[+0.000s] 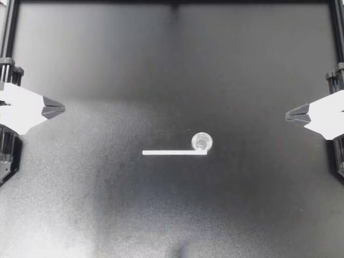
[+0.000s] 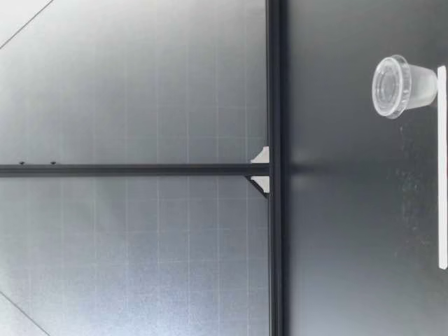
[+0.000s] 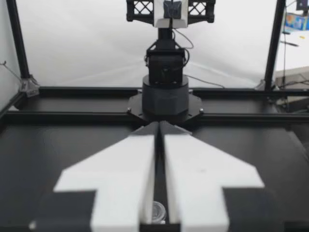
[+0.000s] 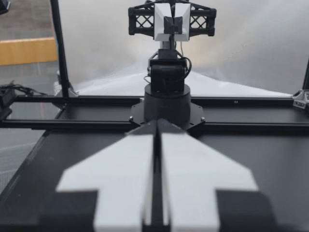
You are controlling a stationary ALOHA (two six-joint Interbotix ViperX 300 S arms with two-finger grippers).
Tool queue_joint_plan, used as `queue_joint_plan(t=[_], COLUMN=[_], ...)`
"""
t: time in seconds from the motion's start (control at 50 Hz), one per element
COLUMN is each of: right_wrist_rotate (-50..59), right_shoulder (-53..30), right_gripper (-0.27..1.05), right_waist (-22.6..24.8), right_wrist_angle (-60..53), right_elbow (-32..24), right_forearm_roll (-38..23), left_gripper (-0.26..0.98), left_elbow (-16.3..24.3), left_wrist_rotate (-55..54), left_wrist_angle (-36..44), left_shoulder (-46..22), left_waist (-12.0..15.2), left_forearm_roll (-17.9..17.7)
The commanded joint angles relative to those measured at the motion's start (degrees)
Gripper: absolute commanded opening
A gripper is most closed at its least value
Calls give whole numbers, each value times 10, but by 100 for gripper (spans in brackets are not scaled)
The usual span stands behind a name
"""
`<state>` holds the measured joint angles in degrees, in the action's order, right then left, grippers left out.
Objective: Pick up the plastic cup and open its lid.
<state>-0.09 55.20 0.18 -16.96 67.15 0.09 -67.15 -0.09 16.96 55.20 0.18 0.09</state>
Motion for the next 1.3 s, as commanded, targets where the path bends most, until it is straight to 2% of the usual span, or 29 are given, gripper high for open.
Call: queue_joint_plan(t=[0.0, 0.22, 0.42, 0.66, 0.9, 1.08, 1.18, 1.28], right_wrist_rotate=[0, 3, 4, 4, 3, 3, 4, 4], right_shoulder=[0, -14, -62, -149, -226, -269, -288, -309], right_gripper=[-18, -19, -19, -19, -19, -19, -19, -19], right_waist=[1, 1, 1, 1, 0, -9, -16, -21], right_wrist_angle=[-7, -126, -166, -165, -155, -131, -109, -89], right_elbow=[-11, 15, 22, 14, 5, -10, -18, -27], right_forearm_roll=[-1, -1, -1, -1, 1, 2, 2, 4], left_gripper=[-18, -18, -18, -18, -16, -2, 15, 39], left_elbow=[13, -5, -19, -2, 44, 86, 110, 135], left_wrist_rotate=[1, 4, 3, 2, -3, -3, 2, 4], left_wrist_angle=[21, 69, 74, 77, 77, 76, 72, 67], left_shoulder=[1, -18, -98, -219, -335, -409, -446, -483], left_waist=[0, 1, 1, 2, 6, 8, 8, 8], left_forearm_roll=[0, 0, 0, -1, -3, -4, -4, -4])
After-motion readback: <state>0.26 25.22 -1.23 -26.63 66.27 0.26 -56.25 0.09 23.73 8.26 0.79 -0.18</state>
